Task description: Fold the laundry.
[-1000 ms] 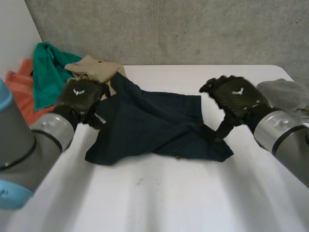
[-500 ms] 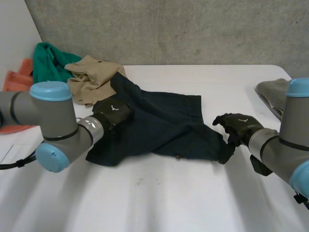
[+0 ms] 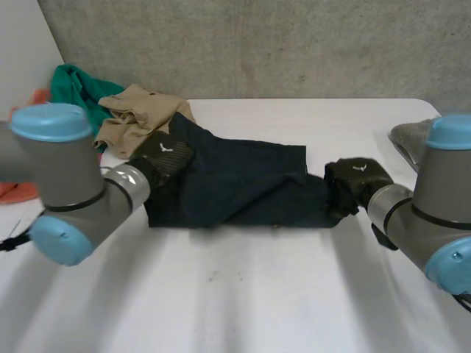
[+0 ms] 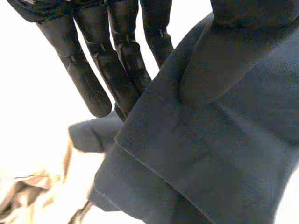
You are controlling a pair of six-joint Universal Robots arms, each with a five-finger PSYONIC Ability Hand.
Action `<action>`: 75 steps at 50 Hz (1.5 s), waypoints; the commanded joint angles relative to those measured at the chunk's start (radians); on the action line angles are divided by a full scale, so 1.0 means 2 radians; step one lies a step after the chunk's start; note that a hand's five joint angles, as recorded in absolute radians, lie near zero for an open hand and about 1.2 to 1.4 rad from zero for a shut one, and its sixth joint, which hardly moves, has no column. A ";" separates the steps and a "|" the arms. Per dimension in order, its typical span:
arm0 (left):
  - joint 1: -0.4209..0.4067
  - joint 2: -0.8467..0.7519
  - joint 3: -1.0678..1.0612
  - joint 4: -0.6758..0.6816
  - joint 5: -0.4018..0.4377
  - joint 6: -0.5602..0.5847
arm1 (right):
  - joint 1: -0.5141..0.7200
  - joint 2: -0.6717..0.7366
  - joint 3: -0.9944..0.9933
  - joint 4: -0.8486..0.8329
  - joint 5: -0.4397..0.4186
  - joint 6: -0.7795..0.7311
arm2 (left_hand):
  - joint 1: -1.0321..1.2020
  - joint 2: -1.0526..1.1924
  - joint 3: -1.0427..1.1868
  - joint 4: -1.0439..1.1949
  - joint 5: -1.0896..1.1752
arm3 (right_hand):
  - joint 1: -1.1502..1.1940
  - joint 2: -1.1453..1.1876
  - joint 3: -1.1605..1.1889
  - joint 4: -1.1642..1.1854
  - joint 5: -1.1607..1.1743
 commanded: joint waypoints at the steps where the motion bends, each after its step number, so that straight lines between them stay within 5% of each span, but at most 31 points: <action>1: 0.008 0.135 -0.134 0.002 -0.004 -0.007 | 0.011 -0.052 0.028 0.008 0.006 -0.186 | 0.145 0.100 0.106 0.099 0.129 | 0.189 0.108 0.106 0.104 0.142; 9: 0.016 0.170 -0.243 -0.002 -0.006 -0.012 | 0.046 -0.075 0.065 0.004 0.061 -0.302 | 0.122 0.077 0.083 0.076 0.106 | 0.189 0.108 0.106 0.104 0.142; 11: 0.016 0.170 -0.250 -0.005 -0.005 -0.012 | 0.053 -0.074 0.069 0.003 0.073 -0.302 | -0.123 -0.168 -0.162 -0.169 -0.139 | 0.189 0.108 0.106 0.104 0.142; 13: 0.017 0.170 -0.250 -0.012 -0.005 -0.011 | 0.057 -0.073 0.074 0.002 0.075 -0.301 | -0.226 -0.271 -0.265 -0.271 -0.241 | 0.189 0.108 0.106 0.104 0.142; 28: 0.020 0.169 -0.154 -0.066 0.003 -0.071 | 0.058 -0.078 0.113 -0.058 0.053 -0.301 | -0.227 -0.271 -0.265 -0.272 -0.242 | 0.189 0.108 0.106 0.104 0.142; 43: 0.006 0.040 -0.107 -0.094 0.004 -0.090 | 0.054 -0.080 0.141 -0.069 0.044 -0.302 | -0.244 -0.289 -0.283 -0.289 -0.259 | 0.189 0.108 0.106 0.104 0.142; 67: 0.002 -0.016 -0.096 -0.025 0.000 -0.058 | 0.058 -0.075 0.153 -0.073 0.044 -0.300 | -0.209 -0.253 -0.247 -0.254 -0.224 | 0.189 0.108 0.106 0.104 0.142; 71: 0.003 -0.028 -0.096 -0.012 -0.003 -0.054 | 0.058 -0.075 0.155 -0.073 0.045 -0.301 | -0.108 -0.152 -0.147 -0.153 -0.123 | 0.189 0.108 0.106 0.104 0.142; 74: 0.002 -0.026 -0.095 -0.006 -0.012 -0.054 | 0.057 -0.074 0.154 -0.073 0.046 -0.301 | 0.144 0.100 0.106 0.099 0.129 | 0.189 0.108 0.106 0.104 0.142; 75: 0.001 -0.023 -0.094 -0.005 -0.018 -0.054 | 0.057 -0.075 0.154 -0.073 0.047 -0.301 | 0.145 0.100 0.106 0.099 0.129 | 0.189 0.108 0.106 0.104 0.142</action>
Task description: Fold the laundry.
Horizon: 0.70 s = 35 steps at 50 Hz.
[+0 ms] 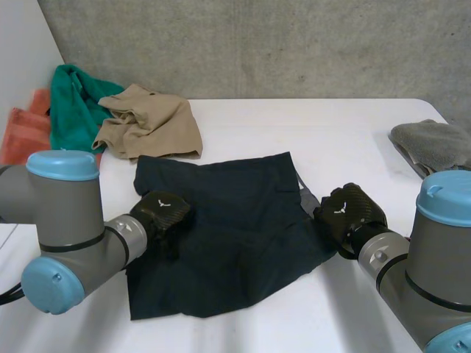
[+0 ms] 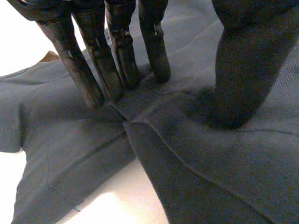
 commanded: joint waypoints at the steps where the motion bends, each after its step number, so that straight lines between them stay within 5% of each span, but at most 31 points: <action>1: -0.002 0.001 0.005 0.020 -0.028 0.002 | -0.002 0.000 -0.002 0.000 0.003 0.000 | 0.329 0.338 0.340 0.339 0.344 | 0.189 0.108 0.106 0.103 0.130; 10: -0.021 0.137 -0.004 0.012 -0.054 -0.006 | -0.009 -0.034 -0.036 0.035 0.007 -0.009 | 0.329 0.338 0.340 0.339 0.344 | 0.189 0.108 0.106 0.103 0.130; 20: -0.020 0.283 -0.038 -0.068 -0.048 -0.009 | -0.010 -0.131 -0.106 0.193 0.000 -0.033 | 0.329 0.338 0.340 0.339 0.344 | 0.189 0.108 0.106 0.103 0.130; 31: -0.015 0.320 -0.029 -0.106 -0.001 -0.063 | -0.016 -0.187 -0.154 0.268 0.001 -0.072 | 0.329 0.338 0.340 0.339 0.344 | 0.189 0.108 0.106 0.103 0.130; 35: -0.013 0.252 -0.025 -0.100 0.016 -0.078 | -0.013 -0.163 -0.152 0.275 -0.013 -0.069 | 0.329 0.338 0.340 0.339 0.344 | 0.189 0.108 0.106 0.103 0.130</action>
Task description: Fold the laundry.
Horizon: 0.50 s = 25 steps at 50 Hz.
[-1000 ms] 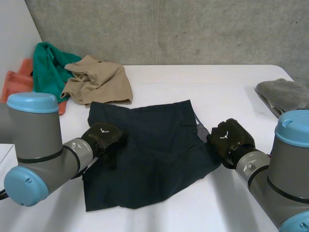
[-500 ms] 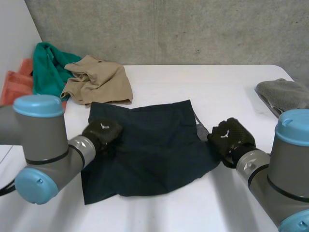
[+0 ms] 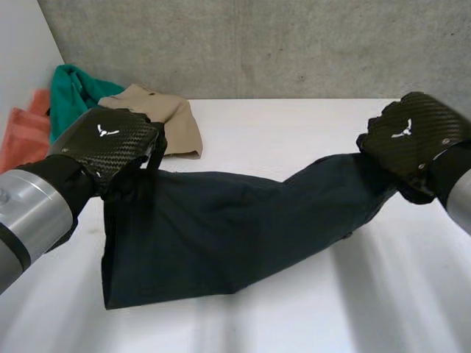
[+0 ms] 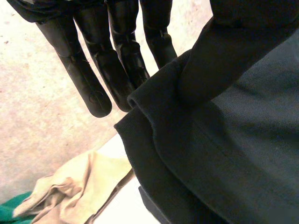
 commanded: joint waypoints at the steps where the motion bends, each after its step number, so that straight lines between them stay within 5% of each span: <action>1: 0.004 -0.095 0.011 0.007 0.033 -0.026 | 0.002 0.033 -0.006 0.023 -0.016 -0.001 | 0.133 0.099 0.104 0.099 0.120 | 0.189 0.108 0.106 0.103 0.130; 5: -0.001 -0.197 0.072 0.027 0.030 -0.023 | 0.001 0.149 -0.049 -0.021 -0.019 0.005 | 0.133 0.099 0.104 0.099 0.120 | 0.189 0.108 0.106 0.103 0.130; 10: -0.003 -0.309 0.240 0.077 -0.012 -0.010 | 0.007 0.213 -0.134 -0.124 0.003 0.031 | 0.133 0.099 0.104 0.099 0.120 | 0.189 0.108 0.106 0.103 0.130; 18: -0.003 -0.317 0.393 0.302 -0.055 -0.006 | 0.007 0.247 -0.237 -0.448 0.022 0.046 | 0.133 0.099 0.104 0.099 0.120 | 0.189 0.108 0.106 0.103 0.130; 21: -0.006 -0.300 0.386 0.384 -0.056 -0.006 | 0.007 0.247 -0.243 -0.490 0.022 0.046 | 0.133 0.099 0.104 0.099 0.120 | 0.189 0.108 0.106 0.103 0.130; 25: -0.006 -0.286 0.343 0.390 -0.056 -0.007 | 0.008 0.251 -0.250 -0.488 0.022 0.048 | 0.133 0.099 0.104 0.099 0.120 | 0.189 0.108 0.106 0.103 0.130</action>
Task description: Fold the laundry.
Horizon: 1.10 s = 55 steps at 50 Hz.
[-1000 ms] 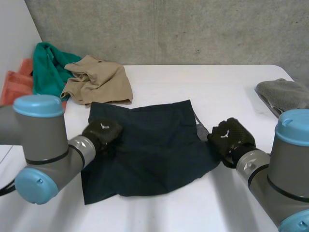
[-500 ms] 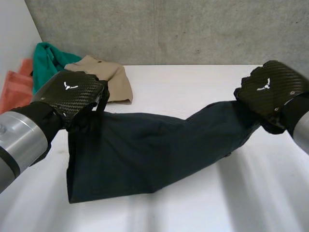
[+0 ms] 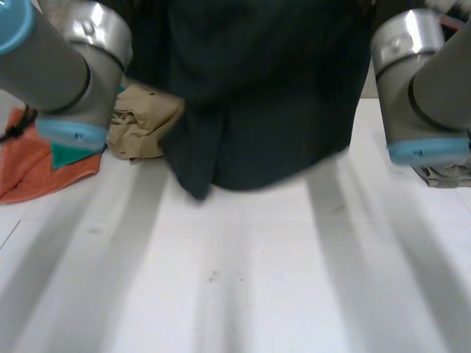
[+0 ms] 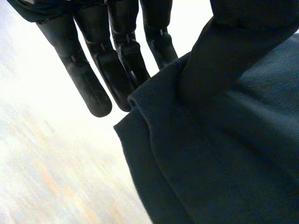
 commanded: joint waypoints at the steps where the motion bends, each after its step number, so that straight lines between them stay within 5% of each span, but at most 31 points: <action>1: -0.001 0.031 -0.058 0.076 -0.001 -0.002 | 0.001 0.001 -0.003 -0.045 -0.001 0.001 | 0.132 0.098 0.102 0.097 0.120 | 0.189 0.107 0.105 0.103 0.130; 22: -0.005 -0.010 -0.363 0.024 0.002 0.007 | -0.006 0.104 0.201 0.080 -0.006 0.008 | 0.132 0.098 0.102 0.097 0.120 | 0.189 0.107 0.105 0.103 0.130; 26: -0.004 0.018 -0.399 -0.016 0.003 0.006 | -0.010 0.098 0.251 0.093 -0.008 0.014 | 0.026 -0.009 -0.004 -0.009 0.014 | 0.189 0.107 0.105 0.103 0.130; 32: -0.001 0.057 -0.420 -0.058 0.006 0.004 | -0.019 0.030 0.311 0.093 -0.031 0.050 | -0.135 -0.169 -0.165 -0.170 -0.147 | 0.189 0.107 0.105 0.103 0.130; 47: 0.002 0.059 -0.410 -0.064 0.008 0.004 | -0.023 0.010 0.344 0.098 -0.058 0.083 | -0.189 -0.223 -0.219 -0.224 -0.201 | 0.189 0.107 0.105 0.103 0.130; 55: -0.002 -0.019 -0.352 -0.048 0.007 0.014 | -0.023 0.010 0.345 0.098 -0.057 0.083 | -0.161 -0.196 -0.192 -0.196 -0.174 | 0.189 0.107 0.105 0.103 0.130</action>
